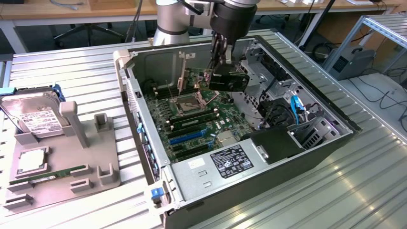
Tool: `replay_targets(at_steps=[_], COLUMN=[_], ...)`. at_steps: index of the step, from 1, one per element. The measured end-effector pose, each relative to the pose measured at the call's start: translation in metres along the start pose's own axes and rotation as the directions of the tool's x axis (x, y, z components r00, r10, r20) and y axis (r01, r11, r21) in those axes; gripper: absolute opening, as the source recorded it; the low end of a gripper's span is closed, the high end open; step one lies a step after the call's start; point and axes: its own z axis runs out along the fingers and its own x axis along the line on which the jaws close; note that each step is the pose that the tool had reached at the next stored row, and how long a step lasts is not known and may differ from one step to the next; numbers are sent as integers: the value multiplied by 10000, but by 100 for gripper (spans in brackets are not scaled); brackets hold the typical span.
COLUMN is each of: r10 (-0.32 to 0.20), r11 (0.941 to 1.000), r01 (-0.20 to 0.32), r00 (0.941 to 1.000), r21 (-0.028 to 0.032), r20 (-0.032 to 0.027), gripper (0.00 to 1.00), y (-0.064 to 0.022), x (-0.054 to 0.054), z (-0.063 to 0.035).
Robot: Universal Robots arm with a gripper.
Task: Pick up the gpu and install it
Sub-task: 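Insert the gpu into the slot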
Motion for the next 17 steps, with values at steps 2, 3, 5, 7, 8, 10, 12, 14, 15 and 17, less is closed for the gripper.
replay_targets(at_steps=[2,3,5,7,8,10,12,14,15,17], r10=[-56,-78,-139,-193,-223,-272,-320,-364,-386,-428], r11=[10000,10000,9999,9998,9998,9996,9995,9993,9993,9991], r01=[56,78,139,193,223,272,320,364,386,428], r00=[10000,10000,9999,9998,9998,9996,9995,9993,9993,9991], r21=[-1,-2,-4,-5,-6,-7,-8,-9,-10,-11], r20=[-2,-3,-5,-7,-7,-9,-11,-12,-13,-14], gripper=[27,27,27,27,27,27,27,27,27,27], y=[0,0,0,0,0,0,0,0,0,0], x=[0,0,0,0,0,0,0,0,0,0], z=[1,1,2,3,3,4,5,5,6,6])
